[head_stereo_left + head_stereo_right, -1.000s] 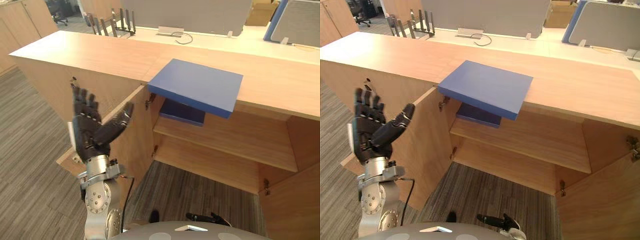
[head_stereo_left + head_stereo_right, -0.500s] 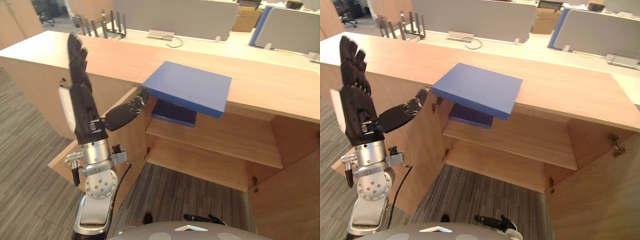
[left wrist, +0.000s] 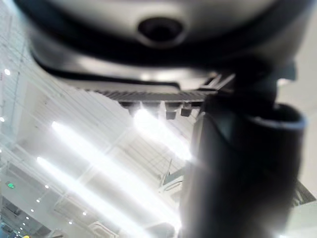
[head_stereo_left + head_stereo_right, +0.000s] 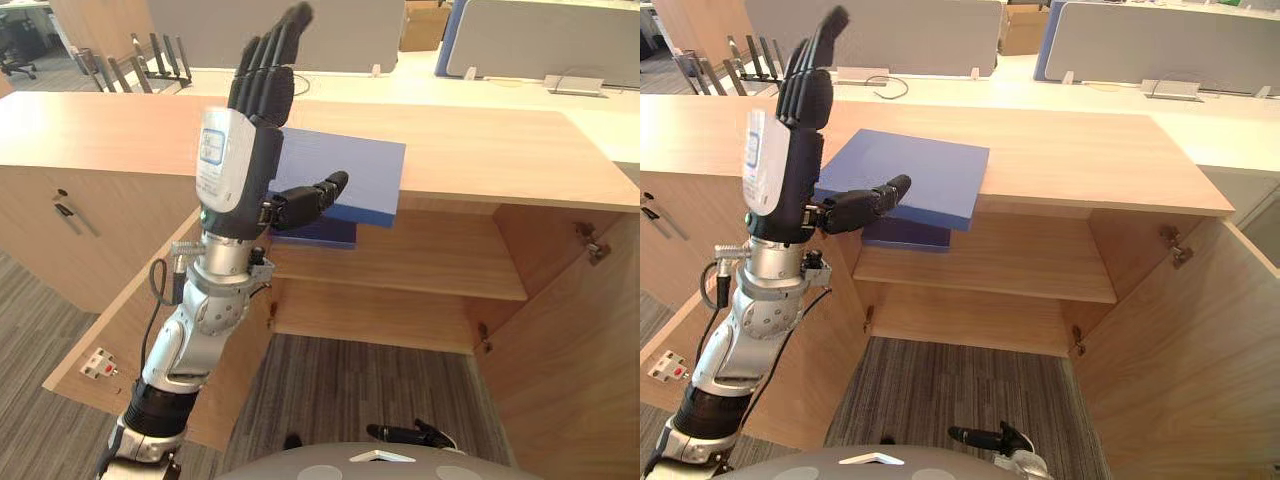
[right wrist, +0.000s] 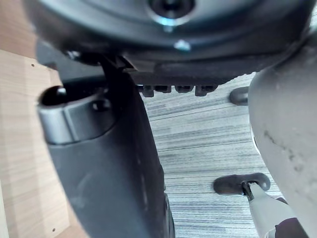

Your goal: Walk over to the cabinet, pick up the folder, carry it to the office cabinet, place the folder inside the office cabinet, then close the office cabinet door

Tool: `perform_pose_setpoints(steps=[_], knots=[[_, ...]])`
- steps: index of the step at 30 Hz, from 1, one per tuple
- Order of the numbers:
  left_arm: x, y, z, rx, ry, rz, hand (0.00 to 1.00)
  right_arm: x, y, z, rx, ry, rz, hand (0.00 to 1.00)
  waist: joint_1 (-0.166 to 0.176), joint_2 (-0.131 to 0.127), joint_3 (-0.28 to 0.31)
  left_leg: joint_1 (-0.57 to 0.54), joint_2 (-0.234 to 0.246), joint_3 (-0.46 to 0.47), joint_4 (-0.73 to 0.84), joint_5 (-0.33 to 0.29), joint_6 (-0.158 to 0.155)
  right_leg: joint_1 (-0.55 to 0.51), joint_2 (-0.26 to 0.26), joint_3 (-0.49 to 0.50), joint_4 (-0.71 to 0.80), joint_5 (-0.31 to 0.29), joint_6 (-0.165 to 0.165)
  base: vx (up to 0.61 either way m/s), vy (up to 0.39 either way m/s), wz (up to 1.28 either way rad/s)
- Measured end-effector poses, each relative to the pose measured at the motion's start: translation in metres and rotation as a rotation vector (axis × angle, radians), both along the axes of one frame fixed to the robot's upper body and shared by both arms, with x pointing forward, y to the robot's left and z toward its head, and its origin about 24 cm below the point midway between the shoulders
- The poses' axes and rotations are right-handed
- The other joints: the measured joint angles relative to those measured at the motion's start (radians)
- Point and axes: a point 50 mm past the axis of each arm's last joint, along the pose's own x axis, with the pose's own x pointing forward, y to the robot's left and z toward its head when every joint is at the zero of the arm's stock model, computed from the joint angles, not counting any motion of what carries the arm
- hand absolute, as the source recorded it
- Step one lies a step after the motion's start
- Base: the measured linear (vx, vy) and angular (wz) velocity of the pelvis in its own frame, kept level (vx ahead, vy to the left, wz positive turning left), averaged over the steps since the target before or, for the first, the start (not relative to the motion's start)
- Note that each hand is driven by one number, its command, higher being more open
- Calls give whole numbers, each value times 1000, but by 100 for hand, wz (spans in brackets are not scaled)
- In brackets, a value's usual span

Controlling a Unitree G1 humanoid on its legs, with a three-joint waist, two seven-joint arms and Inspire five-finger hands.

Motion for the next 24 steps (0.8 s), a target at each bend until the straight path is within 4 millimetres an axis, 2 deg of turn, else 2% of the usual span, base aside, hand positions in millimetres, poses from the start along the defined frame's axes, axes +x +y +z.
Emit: perform_pose_setpoints(steps=[4, 7, 16, 21, 24], knots=[[5, 0, -4, 66, 33, 0, 100, 3, 1, 0, 2, -6, 4, 100, -18, 0, 0, 3, 2, 3, 0, -1, -1, 0, 1, 5, 0, 1, -1, -9, -4, -3], [9, -3, -11, 111, 78, -17, 100, 2, 0, 0, 4, -5, 6, 100, -20, 0, 0, 12, 5, 12, 0, -4, -3, 3, 2, 11, -2, 1, -1, -29, -13, -9], [23, -12, -10, 216, 125, -57, 100, 3, 1, 1, -2, -5, 42, 100, -24, -1, 0, 13, 7, 12, 0, -4, -3, 3, 9, 11, -1, 1, -1, -8, -4, -1], [32, -9, -22, 232, 225, -67, 100, 4, 1, 1, 1, -4, 43, 100, -30, -2, 1, 16, 7, 10, -1, -4, -3, 6, 10, 9, -3, 1, -1, 0, 0, 0], [40, -1, -39, 289, 317, -37, 100, 6, 1, 1, 5, -2, 46, 100, -46, -2, 1, 20, 8, 7, -1, -4, -4, 11, 11, 3, -6, 1, -1, 0, 0, 0]])
